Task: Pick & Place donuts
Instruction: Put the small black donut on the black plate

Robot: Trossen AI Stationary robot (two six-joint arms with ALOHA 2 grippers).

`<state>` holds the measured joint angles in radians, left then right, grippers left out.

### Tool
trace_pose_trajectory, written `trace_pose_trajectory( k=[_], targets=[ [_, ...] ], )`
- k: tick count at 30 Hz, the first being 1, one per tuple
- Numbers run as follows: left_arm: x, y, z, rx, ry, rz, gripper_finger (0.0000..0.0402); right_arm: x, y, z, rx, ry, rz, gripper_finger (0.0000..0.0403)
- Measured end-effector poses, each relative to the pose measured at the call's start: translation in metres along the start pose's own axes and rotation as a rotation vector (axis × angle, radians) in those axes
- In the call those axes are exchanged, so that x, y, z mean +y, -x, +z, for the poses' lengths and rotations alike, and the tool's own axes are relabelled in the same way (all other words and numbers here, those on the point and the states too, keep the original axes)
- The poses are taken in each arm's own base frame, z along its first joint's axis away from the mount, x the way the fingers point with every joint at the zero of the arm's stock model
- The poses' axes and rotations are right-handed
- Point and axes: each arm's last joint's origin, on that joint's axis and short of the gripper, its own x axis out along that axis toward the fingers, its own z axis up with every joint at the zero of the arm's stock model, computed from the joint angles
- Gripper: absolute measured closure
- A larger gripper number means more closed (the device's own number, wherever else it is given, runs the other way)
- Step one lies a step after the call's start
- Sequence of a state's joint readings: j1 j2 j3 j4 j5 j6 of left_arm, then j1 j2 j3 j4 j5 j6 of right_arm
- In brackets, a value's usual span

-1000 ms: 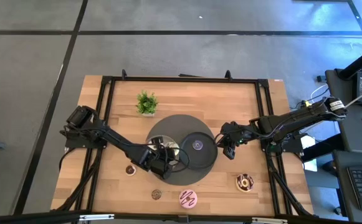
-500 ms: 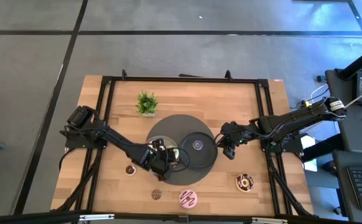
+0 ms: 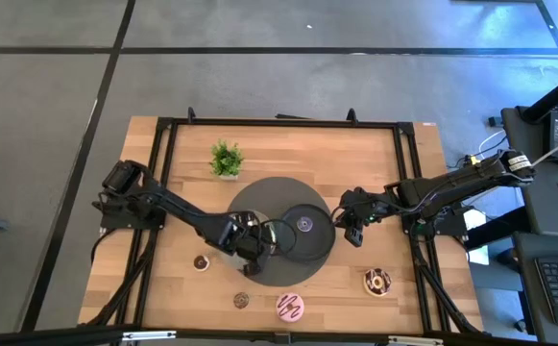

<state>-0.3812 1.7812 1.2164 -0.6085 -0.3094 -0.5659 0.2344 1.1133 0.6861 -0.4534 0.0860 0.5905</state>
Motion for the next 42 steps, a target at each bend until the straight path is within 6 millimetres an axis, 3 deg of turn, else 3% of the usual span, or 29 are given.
trace_pose_trajectory(
  k=[12,17,26,33,37,42],
  targets=[
    [0.048,0.044,0.033,-0.089,0.121,-0.12,0.0252,0.0,0.0,0.01,-0.103,0.196,0.0,0.0295],
    [0.053,0.05,0.036,-0.083,0.124,-0.194,0.0247,0.003,0.001,0.017,-0.191,0.196,-0.007,0.0295],
    [0.017,0.057,0.016,-0.061,0.001,-0.258,0.0249,0.013,0.001,0.017,-0.227,0.352,0.026,0.0295],
    [-0.018,0.073,-0.011,0.047,0.089,-0.38,0.0251,0.035,-0.003,0.017,-0.315,0.368,0.135,0.0295],
    [-0.037,0.081,-0.036,0.089,0.145,-0.308,0.0249,0.049,-0.009,0.015,-0.35,0.402,0.186,0.0295],
    [-0.039,0.089,-0.073,0.192,0.387,-0.083,0.0253,0.058,-0.02,0.013,-0.362,0.406,0.218,0.0295]
  ],
)
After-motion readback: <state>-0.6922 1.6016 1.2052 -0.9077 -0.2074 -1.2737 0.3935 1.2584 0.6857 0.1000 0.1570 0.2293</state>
